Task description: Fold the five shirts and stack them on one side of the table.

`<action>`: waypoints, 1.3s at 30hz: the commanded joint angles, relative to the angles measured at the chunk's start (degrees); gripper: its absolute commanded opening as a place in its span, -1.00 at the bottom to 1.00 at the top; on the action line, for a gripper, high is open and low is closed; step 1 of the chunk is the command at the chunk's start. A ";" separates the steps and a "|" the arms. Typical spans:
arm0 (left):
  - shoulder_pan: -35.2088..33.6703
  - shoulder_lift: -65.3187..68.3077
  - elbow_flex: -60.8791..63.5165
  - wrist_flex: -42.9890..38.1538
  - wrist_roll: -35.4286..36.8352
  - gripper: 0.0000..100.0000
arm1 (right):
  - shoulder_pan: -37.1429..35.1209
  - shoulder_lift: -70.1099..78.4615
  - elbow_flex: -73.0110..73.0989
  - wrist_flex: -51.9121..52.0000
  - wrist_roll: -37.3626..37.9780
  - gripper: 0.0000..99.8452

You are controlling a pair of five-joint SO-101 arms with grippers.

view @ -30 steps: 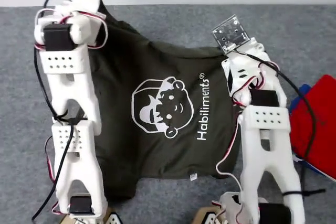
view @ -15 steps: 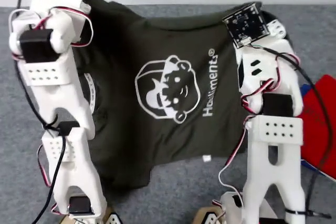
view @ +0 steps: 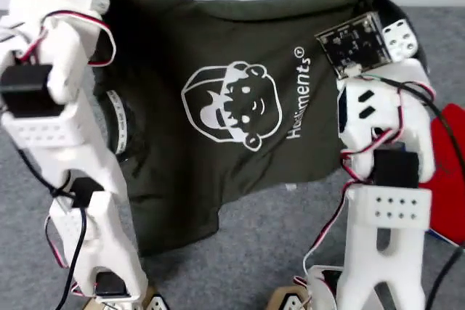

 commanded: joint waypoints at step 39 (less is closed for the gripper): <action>0.53 -33.23 -1.89 2.20 -0.70 -0.99 | 6.37 -35.03 4.13 18.51 0.62 -0.98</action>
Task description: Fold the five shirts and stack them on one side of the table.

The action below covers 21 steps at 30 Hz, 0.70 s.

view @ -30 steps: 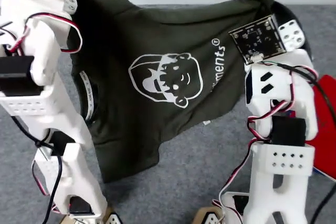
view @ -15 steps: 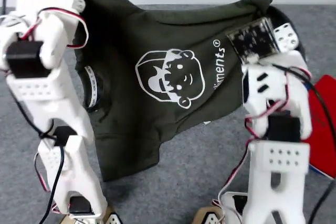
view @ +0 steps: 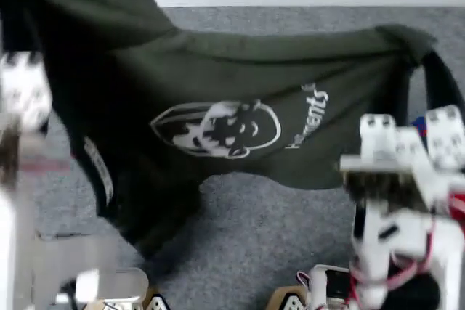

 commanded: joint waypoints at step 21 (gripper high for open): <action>-0.26 7.12 72.48 -36.75 -11.96 -0.99 | -6.64 34.42 14.15 -15.60 8.35 -0.98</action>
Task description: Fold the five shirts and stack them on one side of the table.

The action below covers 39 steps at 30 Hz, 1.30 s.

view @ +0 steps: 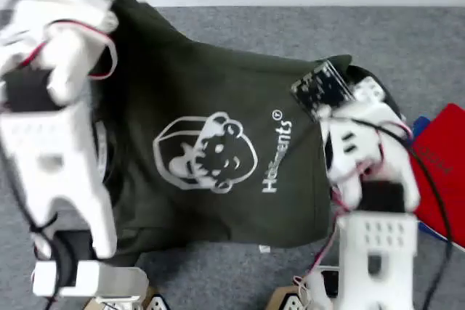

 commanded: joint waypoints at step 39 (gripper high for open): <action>0.79 38.24 -22.90 -27.25 4.92 -0.99 | 4.88 54.46 -20.66 -54.73 3.52 -0.98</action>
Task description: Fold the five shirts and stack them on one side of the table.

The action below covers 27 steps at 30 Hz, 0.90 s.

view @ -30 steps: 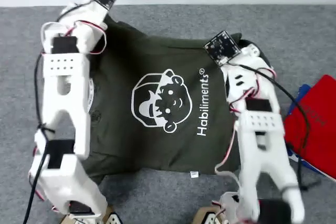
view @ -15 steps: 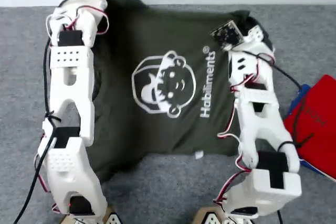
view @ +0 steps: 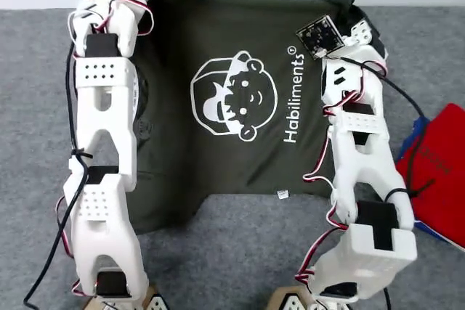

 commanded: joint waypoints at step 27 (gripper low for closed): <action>0.09 -0.35 -5.85 61.98 -11.78 -0.99 | 1.10 -16.40 10.81 51.65 6.42 -0.98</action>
